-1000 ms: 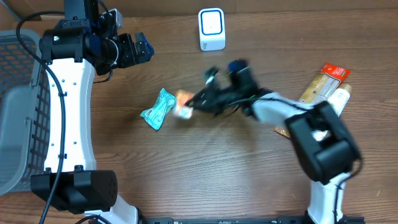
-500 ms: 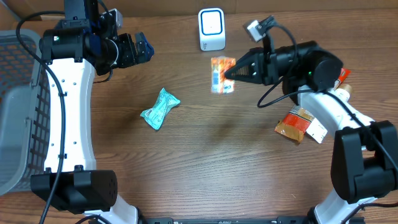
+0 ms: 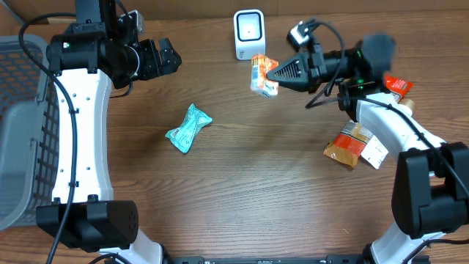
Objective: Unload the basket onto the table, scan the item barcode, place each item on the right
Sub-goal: 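Bring the orange packet to the white scanner and hold it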
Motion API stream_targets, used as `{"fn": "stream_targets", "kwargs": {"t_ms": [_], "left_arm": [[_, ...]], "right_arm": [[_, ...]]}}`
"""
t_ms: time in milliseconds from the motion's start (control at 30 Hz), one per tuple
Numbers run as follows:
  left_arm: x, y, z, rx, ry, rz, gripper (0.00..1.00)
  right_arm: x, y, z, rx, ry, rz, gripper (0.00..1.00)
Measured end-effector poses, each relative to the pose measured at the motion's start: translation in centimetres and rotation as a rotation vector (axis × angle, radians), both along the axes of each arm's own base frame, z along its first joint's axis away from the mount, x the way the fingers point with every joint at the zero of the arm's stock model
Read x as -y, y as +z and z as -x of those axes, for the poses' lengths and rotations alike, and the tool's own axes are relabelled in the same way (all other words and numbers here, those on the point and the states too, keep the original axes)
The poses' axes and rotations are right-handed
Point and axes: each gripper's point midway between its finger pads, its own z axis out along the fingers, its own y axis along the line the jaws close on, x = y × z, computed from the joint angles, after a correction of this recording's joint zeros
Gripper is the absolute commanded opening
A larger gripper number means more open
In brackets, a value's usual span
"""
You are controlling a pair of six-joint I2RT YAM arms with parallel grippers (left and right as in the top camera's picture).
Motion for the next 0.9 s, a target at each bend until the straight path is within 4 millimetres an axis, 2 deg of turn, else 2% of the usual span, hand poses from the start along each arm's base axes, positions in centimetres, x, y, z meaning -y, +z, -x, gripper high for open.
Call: {"fn": "stream_targets", "kwargs": {"t_ms": [100, 300, 433, 500, 533, 567, 700, 800, 900], "left_arm": [[0.0, 0.0, 0.0, 0.0, 0.0, 0.0, 1.0], [0.0, 0.0, 0.0, 0.0, -0.001, 0.002, 1.0], [0.0, 0.0, 0.0, 0.0, -0.001, 0.002, 1.0], [0.0, 0.0, 0.0, 0.0, -0.001, 0.002, 1.0], [0.0, 0.0, 0.0, 0.0, -0.001, 0.002, 1.0], [0.0, 0.0, 0.0, 0.0, -0.001, 0.002, 1.0], [0.0, 0.0, 0.0, 0.0, -0.001, 0.002, 1.0], [0.0, 0.0, 0.0, 0.0, -0.001, 0.002, 1.0], [0.0, 0.0, 0.0, 0.0, -0.001, 0.002, 1.0]], "right_arm": [[-0.1, -3.3, -1.1, -0.113, -0.06, 0.037, 0.04], [0.5, -9.3, -2.9, -0.109, -0.246, 0.203, 0.04], [1.8, -12.8, -2.9, -0.13, -0.316, 0.411, 0.03], [2.7, -13.4, -3.0, -0.116, -0.337, 0.553, 0.03], [3.5, -13.1, -3.4, -0.061, -0.354, 0.672, 0.03], [3.6, -12.7, -3.6, -0.038, -0.358, 0.698, 0.03], [4.1, -7.6, -7.2, 0.304, -0.461, 0.932, 0.04], [3.0, -3.7, -10.1, 0.627, -0.581, 1.066, 0.04], [1.7, -1.0, -12.4, 0.872, -0.7, 1.16, 0.04]]}}
